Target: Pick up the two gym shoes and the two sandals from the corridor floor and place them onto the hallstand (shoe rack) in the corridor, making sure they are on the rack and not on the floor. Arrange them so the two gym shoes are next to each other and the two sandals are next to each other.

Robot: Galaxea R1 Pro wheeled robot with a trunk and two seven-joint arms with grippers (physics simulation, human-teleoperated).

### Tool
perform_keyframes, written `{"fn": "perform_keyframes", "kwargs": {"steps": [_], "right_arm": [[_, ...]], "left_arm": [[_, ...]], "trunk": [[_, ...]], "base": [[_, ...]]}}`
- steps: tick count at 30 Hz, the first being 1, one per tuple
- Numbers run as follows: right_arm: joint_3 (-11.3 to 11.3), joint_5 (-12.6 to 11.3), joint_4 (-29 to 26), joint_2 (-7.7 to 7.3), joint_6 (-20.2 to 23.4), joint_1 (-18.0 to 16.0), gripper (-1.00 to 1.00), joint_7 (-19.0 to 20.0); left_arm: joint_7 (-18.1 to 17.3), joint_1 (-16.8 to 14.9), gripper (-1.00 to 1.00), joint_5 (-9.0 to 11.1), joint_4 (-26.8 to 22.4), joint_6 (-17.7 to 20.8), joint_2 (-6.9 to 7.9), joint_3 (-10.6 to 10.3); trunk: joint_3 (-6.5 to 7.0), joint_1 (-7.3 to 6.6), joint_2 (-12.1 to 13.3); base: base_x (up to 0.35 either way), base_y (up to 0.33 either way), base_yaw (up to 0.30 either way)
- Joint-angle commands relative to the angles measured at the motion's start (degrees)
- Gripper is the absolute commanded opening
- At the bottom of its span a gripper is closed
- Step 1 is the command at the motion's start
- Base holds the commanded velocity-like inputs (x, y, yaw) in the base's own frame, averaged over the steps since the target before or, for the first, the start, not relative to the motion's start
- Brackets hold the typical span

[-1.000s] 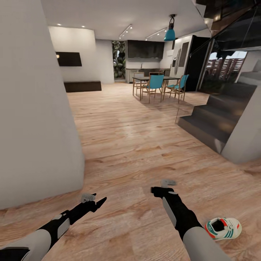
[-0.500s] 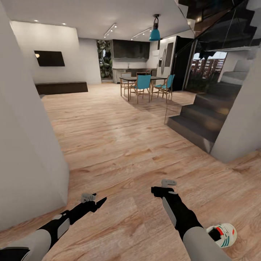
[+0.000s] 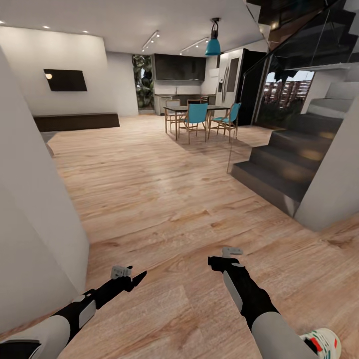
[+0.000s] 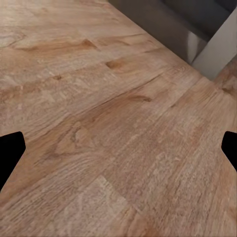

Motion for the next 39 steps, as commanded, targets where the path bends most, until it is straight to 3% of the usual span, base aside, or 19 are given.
{"fn": "perform_keyframes", "kwargs": {"steps": [1, 15, 39], "right_arm": [[0.2, -0.6, -0.1, -0.04, 0.2, 0.0, 1.0, -0.5], [0.2, -0.7, 0.1, -0.05, 0.2, 0.0, 1.0, -0.5], [0.2, -0.7, 0.1, -0.05, 0.2, 0.0, 1.0, -0.5]], "left_arm": [[-0.1, 0.0, 1.0, 0.3, 0.1, -0.2, 0.01, -0.3], [-0.1, 0.0, 1.0, 0.3, 0.1, -0.2, 0.04, -0.3], [-0.1, 0.0, 1.0, 0.3, 0.1, -0.2, 0.03, -0.3]], "trunk": [[-0.05, -0.01, 0.0], [-0.05, -0.01, 0.0], [-0.05, -0.01, 0.0]], "base": [[0.045, 0.0, 0.0], [0.019, 0.045, -0.189], [0.149, 0.274, -0.267]]}}
